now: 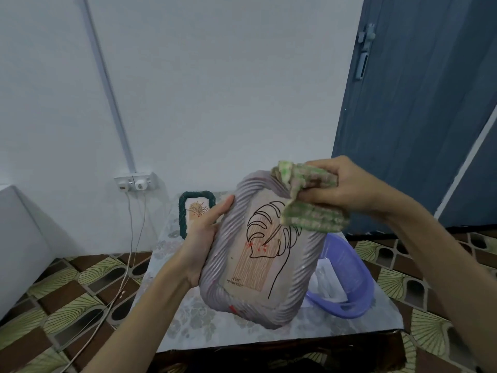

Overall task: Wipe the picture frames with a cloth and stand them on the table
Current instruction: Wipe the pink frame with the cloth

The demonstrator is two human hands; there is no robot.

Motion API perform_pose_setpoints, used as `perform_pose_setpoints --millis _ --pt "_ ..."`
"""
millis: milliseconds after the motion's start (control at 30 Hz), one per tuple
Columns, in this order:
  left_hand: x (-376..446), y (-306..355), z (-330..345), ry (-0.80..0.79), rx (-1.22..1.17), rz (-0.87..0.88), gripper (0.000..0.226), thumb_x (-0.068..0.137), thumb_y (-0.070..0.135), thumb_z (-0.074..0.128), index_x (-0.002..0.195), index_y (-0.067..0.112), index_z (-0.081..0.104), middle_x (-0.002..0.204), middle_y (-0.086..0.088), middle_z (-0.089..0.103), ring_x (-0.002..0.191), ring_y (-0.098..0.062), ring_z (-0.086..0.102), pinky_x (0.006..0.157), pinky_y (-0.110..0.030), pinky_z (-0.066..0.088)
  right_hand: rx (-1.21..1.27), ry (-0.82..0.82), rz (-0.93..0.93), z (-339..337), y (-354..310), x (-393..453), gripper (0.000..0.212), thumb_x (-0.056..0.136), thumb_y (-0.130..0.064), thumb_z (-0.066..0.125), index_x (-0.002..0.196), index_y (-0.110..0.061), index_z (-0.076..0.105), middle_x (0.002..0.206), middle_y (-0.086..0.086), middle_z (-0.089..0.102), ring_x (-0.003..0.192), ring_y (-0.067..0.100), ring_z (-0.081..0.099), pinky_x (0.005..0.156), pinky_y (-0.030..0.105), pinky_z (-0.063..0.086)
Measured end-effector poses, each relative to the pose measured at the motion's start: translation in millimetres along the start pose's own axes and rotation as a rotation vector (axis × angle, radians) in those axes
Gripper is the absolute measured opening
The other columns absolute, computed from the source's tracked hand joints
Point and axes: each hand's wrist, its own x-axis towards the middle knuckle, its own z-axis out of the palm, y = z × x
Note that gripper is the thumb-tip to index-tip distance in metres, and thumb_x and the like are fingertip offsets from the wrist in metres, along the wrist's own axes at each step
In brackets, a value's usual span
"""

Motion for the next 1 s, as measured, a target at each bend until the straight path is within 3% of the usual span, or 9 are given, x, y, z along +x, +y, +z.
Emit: perform_pose_setpoints --millis 200,300,600,767,1000 --pt "-6.6 1.0 -3.7 0.018 0.094 -0.019 0.044 0.072 0.047 0.053 0.076 0.011 0.078 0.078 -0.011 0.073 0.064 -0.025 0.068 0.059 -0.030 0.056 -0.037 -0.121 -0.026 0.4 7.7 -4.7 0.013 0.077 0.001 0.068 0.082 -0.011 0.067 0.072 -0.003 0.066 0.070 0.007 0.060 0.066 0.018 0.049" --pt "-8.3 2.4 -4.5 0.015 0.116 -0.034 0.043 0.071 0.046 0.054 0.078 0.011 0.078 0.079 -0.011 0.072 0.066 -0.025 0.068 0.062 -0.032 0.056 -0.021 -0.175 -0.018 -0.9 9.0 -8.4 0.019 0.078 0.005 0.067 0.081 -0.014 0.068 0.070 -0.007 0.067 0.069 0.005 0.062 0.064 0.016 0.048" --pt "-8.9 3.6 -1.1 0.016 0.140 -0.069 0.044 0.072 0.047 0.055 0.081 0.010 0.077 0.083 -0.012 0.072 0.068 -0.026 0.068 0.064 -0.032 0.056 0.106 0.031 -0.005 7.6 15.7 -4.5 0.026 0.077 0.006 0.066 0.070 -0.019 0.067 0.056 -0.013 0.067 0.056 -0.004 0.061 0.055 0.010 0.047" --pt "-8.6 1.9 -4.5 0.039 0.159 -0.048 0.042 0.073 0.046 0.054 0.081 0.012 0.078 0.084 -0.012 0.073 0.069 -0.026 0.069 0.063 -0.031 0.056 0.023 -0.137 0.027 4.9 18.5 -7.4 0.024 0.077 0.007 0.067 0.079 -0.017 0.069 0.069 -0.006 0.068 0.069 0.006 0.064 0.064 0.017 0.050" --pt "-7.8 0.2 -2.3 0.042 0.130 -0.072 0.043 0.072 0.046 0.055 0.080 0.010 0.078 0.081 -0.012 0.072 0.067 -0.025 0.068 0.067 -0.032 0.056 0.078 0.071 0.038 17.6 20.7 -1.4 0.021 0.079 0.002 0.066 0.072 -0.018 0.066 0.056 -0.012 0.066 0.057 -0.003 0.061 0.057 0.012 0.048"
